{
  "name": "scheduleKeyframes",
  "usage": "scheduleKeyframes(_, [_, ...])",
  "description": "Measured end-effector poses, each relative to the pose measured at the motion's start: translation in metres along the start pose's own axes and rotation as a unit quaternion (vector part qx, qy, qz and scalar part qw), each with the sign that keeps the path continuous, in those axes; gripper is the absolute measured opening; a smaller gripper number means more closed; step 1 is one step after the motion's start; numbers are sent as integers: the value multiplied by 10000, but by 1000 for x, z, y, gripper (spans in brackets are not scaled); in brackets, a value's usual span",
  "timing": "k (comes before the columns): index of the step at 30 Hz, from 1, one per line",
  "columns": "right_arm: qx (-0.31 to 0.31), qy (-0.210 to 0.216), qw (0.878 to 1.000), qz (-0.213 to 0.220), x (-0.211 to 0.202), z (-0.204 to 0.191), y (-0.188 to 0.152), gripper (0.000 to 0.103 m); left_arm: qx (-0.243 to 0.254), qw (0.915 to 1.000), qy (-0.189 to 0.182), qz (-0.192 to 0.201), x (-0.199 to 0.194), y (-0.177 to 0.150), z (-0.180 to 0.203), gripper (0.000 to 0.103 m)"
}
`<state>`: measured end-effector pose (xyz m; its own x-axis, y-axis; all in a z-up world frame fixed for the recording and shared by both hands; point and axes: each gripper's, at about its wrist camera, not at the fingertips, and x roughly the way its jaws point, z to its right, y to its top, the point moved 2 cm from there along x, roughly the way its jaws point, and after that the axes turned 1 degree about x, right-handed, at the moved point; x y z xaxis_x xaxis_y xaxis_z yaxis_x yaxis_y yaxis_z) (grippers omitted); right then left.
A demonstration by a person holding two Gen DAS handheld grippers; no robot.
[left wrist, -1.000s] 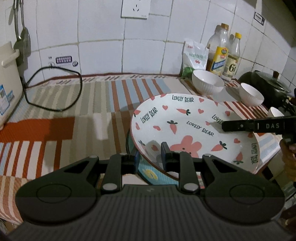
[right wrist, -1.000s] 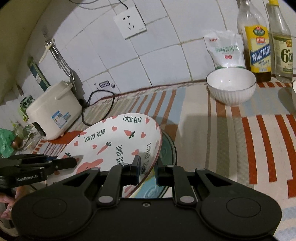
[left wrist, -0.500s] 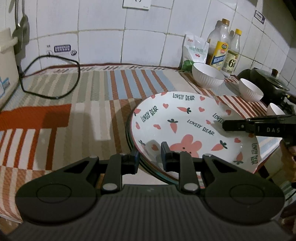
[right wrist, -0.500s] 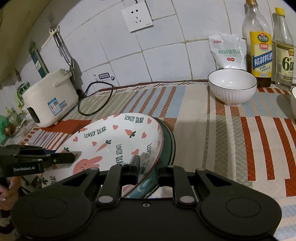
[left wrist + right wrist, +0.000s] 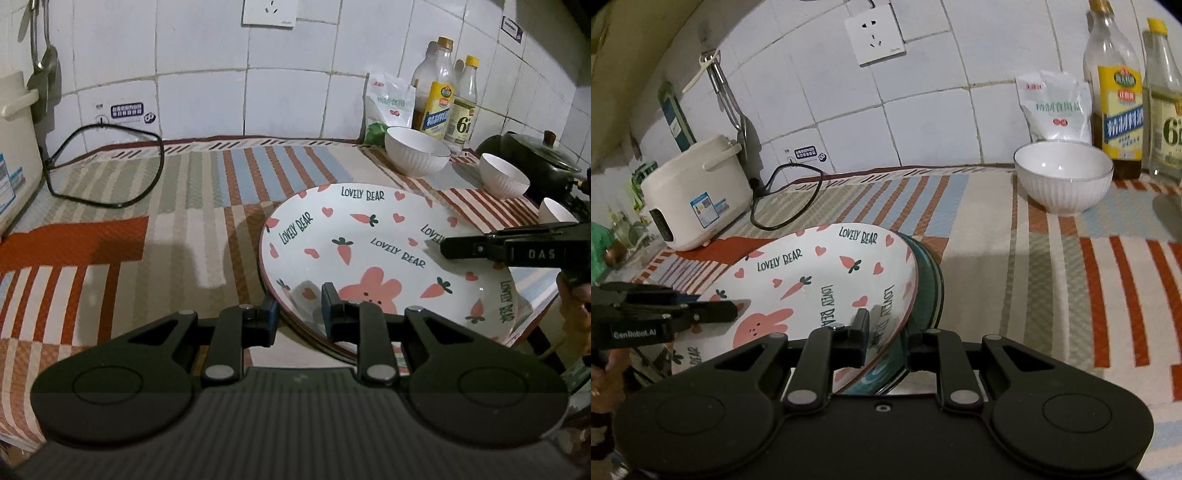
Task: Organize plates and bowls
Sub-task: 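Carry the pink-rabbit plate onto the blue Egg plate and lower it, then open both grippers to release the pink-rabbit plate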
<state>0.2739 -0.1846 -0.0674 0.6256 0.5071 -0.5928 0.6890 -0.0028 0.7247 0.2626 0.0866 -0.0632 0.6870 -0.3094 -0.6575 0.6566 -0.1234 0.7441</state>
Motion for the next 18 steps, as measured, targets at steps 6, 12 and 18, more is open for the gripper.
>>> scheduleKeyframes(6, [-115, -83, 9999, -47, 5, -4, 2, 22, -65, 10000, -64, 30, 3, -4, -5, 22])
scheduleKeyframes(12, [-639, -168, 9952, -717, 9, -19, 16, 37, -91, 9999, -89, 38, 2, -4, -4, 23])
scheduleKeyframes(18, [-1031, -314, 9879, -1120, 5, -30, 23, 41, -196, 9996, -142, -130, 6, 1, -9, 24])
